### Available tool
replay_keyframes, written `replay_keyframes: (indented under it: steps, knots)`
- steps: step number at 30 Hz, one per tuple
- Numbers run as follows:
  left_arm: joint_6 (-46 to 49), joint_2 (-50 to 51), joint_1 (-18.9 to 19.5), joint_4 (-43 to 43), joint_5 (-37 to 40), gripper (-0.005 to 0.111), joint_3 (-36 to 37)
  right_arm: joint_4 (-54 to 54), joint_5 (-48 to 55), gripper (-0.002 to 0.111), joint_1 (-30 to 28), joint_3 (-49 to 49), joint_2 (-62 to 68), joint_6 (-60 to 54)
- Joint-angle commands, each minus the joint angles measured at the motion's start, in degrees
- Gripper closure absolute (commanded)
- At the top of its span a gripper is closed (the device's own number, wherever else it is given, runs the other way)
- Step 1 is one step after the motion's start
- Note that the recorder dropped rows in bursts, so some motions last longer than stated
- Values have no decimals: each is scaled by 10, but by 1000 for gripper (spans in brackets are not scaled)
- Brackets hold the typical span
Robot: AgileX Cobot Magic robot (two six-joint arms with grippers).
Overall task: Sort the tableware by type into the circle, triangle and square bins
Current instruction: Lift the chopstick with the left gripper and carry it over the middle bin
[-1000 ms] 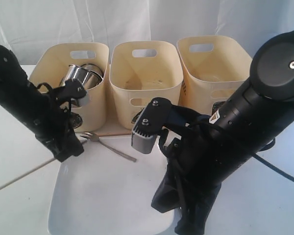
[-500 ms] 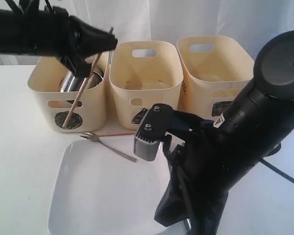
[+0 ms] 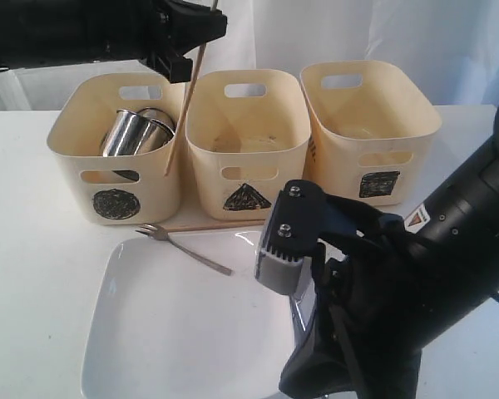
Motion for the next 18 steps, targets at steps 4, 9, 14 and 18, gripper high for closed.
replay_keyframes:
  steps: [4, 9, 14, 18]
  knots:
    - [90, 61, 3, -14, 43, 107, -103, 3, -8, 108, -5, 3, -6, -6]
    - [90, 111, 4, -14, 71, 107, -166, 3, -13, 108, -5, 3, -6, -7]
    - [90, 168, 4, -14, 86, 107, -229, 3, -16, 108, -5, 3, -6, -8]
    - [90, 200, 4, -14, 128, 107, -273, 3, -26, 108, -5, 3, -6, -9]
